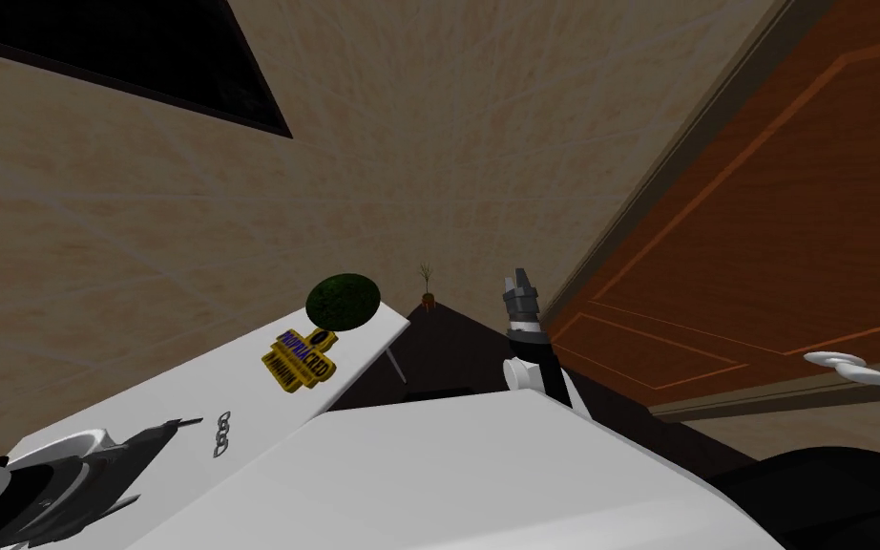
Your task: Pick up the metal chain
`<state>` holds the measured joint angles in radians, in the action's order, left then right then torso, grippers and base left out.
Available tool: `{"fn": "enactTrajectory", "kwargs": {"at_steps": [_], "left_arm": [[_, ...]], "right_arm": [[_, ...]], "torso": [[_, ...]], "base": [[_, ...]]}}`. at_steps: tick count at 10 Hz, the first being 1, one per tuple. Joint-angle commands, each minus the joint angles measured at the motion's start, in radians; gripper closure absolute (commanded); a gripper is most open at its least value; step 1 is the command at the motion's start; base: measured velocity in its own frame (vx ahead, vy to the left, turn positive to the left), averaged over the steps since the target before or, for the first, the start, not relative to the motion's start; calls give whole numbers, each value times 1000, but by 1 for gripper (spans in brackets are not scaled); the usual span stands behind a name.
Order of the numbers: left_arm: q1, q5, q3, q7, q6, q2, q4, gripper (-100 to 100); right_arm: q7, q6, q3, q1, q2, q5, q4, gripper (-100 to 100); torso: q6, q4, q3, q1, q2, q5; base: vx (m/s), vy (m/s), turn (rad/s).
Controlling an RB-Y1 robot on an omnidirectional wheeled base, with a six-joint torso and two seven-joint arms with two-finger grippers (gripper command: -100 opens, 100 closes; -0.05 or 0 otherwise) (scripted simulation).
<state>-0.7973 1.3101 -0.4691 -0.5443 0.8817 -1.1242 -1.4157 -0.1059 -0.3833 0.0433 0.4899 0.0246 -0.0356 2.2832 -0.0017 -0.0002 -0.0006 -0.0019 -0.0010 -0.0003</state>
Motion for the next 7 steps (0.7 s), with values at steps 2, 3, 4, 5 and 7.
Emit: {"fn": "enactTrajectory", "kwargs": {"at_steps": [2, 3, 4, 5, 7], "left_arm": [[-5, 49, 2, -27, 65, -18, 39, -100], [-14, 84, 1, -42, 99, -32, 61, -100], [-14, 84, 1, -42, 112, -32, 61, -100], [-22, 117, 2, -55, 147, -45, 82, -100], [-30, 146, 3, -66, 195, -55, 101, -100]], "right_arm": [[0, 0, 0, 0, 0, 0, 0, 0], [0, 0, 0, 0, 0, 0, 0, 0], [0, 0, 0, 0, 0, 0, 0, 0], [0, 0, 0, 0, 0, 0, 0, 0], [0, 0, 0, 0, 0, 0, 0, 0]], "torso": [[1, 0, 0, 0, 0, 0], [0, 0, 0, 1, 0, 0], [0, 0, 0, 1, 0, 0], [0, 0, 0, 1, 0, 0], [0, 0, 0, 1, 1, 0]], "base": [[35, -6, -138], [37, -5, -107], [30, -3, -74], [28, -8, -149], [28, -1, -96]]}}
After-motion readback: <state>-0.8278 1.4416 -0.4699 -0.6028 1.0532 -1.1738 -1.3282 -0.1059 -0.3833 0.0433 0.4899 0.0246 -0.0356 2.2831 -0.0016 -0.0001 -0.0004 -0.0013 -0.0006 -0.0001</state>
